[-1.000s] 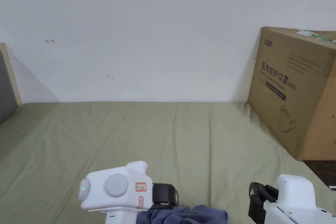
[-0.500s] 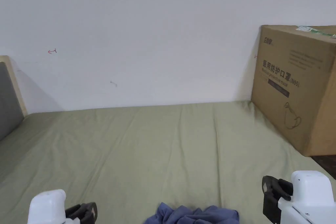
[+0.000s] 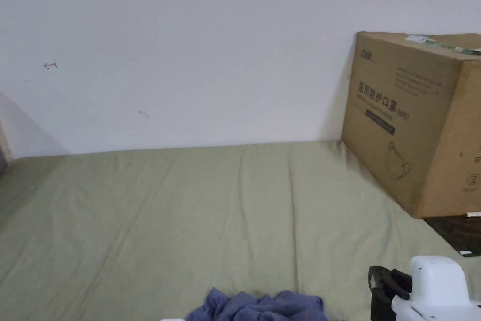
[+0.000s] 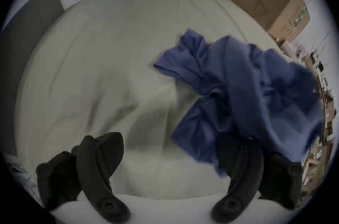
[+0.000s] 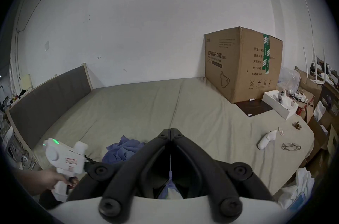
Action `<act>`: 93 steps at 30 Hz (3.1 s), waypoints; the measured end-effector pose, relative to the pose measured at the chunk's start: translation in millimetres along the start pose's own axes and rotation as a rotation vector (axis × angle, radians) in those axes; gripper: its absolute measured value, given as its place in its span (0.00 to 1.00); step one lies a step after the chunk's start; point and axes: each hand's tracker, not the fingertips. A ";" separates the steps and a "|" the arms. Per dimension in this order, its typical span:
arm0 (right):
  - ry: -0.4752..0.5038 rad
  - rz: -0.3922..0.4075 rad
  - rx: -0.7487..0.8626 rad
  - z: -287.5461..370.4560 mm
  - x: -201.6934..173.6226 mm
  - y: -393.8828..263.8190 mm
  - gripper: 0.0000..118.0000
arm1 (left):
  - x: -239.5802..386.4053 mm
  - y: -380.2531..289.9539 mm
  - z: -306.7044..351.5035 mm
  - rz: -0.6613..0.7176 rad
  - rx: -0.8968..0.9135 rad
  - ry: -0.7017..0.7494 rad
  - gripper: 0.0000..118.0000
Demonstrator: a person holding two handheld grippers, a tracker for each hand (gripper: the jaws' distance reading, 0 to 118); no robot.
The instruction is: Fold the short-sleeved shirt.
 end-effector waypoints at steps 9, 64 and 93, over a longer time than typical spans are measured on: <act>-0.043 -0.072 -0.166 -36.7 43.3 -26.8 0.00 | 11.7 -31.8 27.3 -0.032 0.150 -0.078 0.00; 0.203 -0.079 0.031 -39.2 42.8 279.3 0.05 | -168.5 114.3 396.8 0.166 0.961 -0.080 0.00; 0.026 0.040 -0.012 -280.3 -28.1 302.5 0.05 | -215.3 274.2 260.6 0.234 0.777 0.191 0.00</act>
